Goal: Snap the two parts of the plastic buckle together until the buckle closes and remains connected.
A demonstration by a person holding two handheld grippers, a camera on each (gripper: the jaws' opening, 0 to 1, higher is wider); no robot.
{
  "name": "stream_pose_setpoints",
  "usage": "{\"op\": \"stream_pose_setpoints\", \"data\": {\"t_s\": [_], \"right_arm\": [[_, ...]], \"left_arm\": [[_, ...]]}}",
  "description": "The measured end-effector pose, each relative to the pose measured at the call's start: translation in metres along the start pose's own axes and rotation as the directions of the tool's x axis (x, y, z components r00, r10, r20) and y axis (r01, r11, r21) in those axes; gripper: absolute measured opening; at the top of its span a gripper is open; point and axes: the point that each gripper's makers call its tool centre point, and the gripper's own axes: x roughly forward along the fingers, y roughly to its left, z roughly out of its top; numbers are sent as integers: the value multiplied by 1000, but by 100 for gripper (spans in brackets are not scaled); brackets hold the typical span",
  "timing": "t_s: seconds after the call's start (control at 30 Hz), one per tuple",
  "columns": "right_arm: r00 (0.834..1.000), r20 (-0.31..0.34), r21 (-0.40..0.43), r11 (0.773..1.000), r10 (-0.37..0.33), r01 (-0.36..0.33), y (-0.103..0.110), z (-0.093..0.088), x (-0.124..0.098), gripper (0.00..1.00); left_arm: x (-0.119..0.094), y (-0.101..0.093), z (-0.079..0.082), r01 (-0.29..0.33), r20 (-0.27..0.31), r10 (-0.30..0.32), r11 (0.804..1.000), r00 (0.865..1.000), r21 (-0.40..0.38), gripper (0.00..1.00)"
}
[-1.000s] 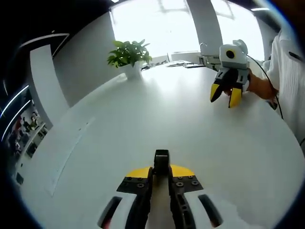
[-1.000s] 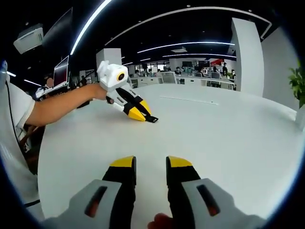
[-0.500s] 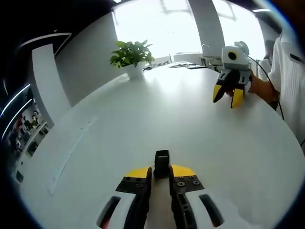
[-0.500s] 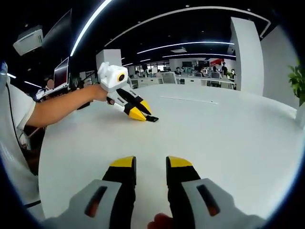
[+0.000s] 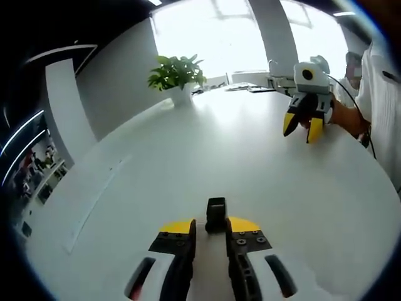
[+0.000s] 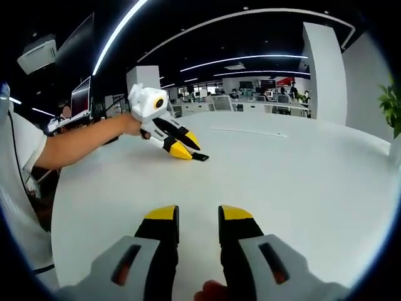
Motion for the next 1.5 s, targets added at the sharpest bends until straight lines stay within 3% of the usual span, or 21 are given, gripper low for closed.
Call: {"op": "stream_pose_setpoints", "data": {"t_s": [0.2, 0.33, 0.53, 0.77, 0.9, 1.23, 1.43, 1.5], "right_arm": [[1000, 4, 3, 1000, 2, -2, 0, 1, 0, 24], [1000, 6, 7, 1000, 3, -3, 1, 1, 0, 24], [1000, 9, 3, 1000, 3, -3, 2, 3, 0, 24], [1000, 12, -3, 1000, 4, -4, 3, 6, 2, 24], [1000, 17, -12, 1000, 2, -2, 4, 8, 1, 24], [1000, 24, -20, 1000, -7, 7, 4, 9, 0, 25], [999, 23, -28, 999, -21, 22, 3, 11, -2, 25], [999, 23, -30, 999, -23, 24, 4, 11, -3, 25]], "left_arm": [[-3, 1, -3, -24, 1, 24, 999, 1000, -49, 20], [-5, 4, 1, -43, 32, 45, 997, 998, -67, 22], [-16, 0, 10, -58, 68, 63, 995, 996, -81, 23], [-27, -2, 11, -89, 76, 96, 992, 992, -91, 23], [-35, -6, 8, -124, 82, 135, 983, 987, -133, 23], [-60, -21, -2, -228, 92, 254, 946, 963, -230, 23], [-79, -28, -6, -316, 90, 355, 903, 931, -290, 23], [-84, -33, -6, -329, 99, 371, 897, 923, -294, 23]]}}
